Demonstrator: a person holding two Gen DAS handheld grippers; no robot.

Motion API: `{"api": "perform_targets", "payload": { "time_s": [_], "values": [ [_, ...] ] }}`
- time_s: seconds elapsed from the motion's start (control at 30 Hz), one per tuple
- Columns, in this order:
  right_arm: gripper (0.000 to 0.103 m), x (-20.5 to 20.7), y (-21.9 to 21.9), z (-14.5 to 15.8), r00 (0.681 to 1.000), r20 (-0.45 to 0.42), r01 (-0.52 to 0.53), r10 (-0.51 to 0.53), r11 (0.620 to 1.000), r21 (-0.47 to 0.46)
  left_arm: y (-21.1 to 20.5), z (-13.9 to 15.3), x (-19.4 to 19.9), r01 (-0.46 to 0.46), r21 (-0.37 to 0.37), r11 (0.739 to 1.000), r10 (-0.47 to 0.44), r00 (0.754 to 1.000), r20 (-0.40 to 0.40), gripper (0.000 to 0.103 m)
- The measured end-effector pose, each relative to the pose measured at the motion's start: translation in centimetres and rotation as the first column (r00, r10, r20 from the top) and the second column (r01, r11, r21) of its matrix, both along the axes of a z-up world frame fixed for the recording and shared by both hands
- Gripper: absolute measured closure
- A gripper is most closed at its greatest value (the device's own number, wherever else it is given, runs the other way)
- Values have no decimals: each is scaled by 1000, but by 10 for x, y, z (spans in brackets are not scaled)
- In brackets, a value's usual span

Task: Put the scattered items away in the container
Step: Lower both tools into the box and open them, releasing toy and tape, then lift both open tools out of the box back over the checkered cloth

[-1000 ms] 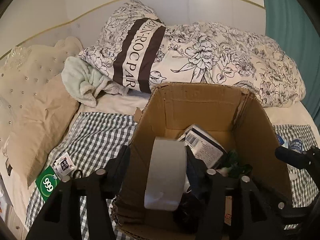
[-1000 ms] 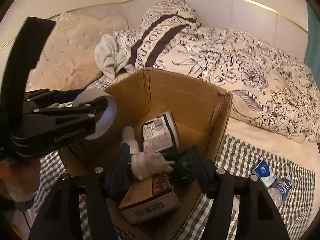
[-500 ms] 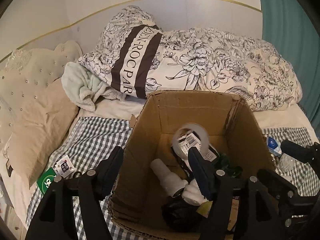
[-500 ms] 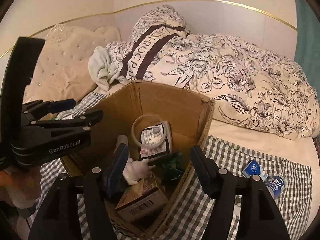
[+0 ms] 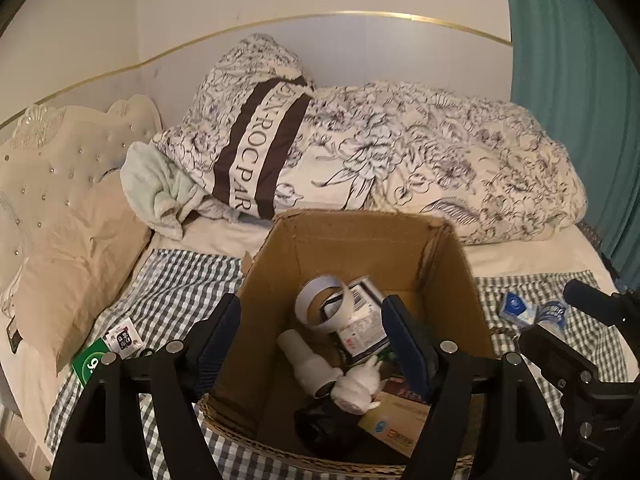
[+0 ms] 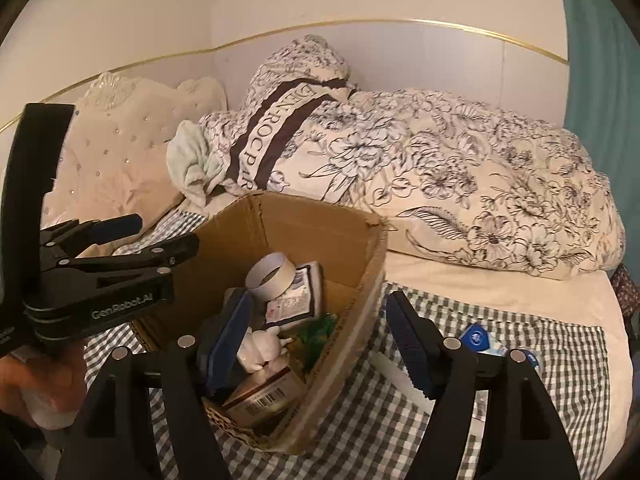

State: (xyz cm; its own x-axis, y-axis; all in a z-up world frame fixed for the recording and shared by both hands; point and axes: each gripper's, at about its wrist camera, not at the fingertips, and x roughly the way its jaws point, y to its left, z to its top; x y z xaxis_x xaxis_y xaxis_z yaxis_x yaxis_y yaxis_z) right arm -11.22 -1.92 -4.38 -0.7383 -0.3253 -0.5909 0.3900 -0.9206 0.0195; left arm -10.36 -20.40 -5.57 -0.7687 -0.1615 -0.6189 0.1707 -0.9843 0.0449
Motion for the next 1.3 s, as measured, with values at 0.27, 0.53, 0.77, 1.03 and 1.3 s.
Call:
{"api": "perform_targets", "payload": {
  "time_s": [0.27,0.53,0.77,1.03,1.3],
  "values": [
    [29,15,29,19,998,-29,49,-50,999,-23,22,18,14,32,13,999,-31,998,-48,23],
    [21,34,57,35,993,-58,101,-102,995,-29,46,34,32,68,10,998,-66,993,-98,12],
    [11,52,91,45,983,-79,163,-166,986,-43,70,44,44,102,-3,995,-102,986,-130,4],
    [1,75,123,58,969,-105,218,-223,974,-56,102,52,56,147,-2,989,-146,977,-153,0],
    [0,93,151,65,955,-116,269,-273,962,-51,136,56,63,201,-15,980,-201,967,-154,0]
  ]
}}
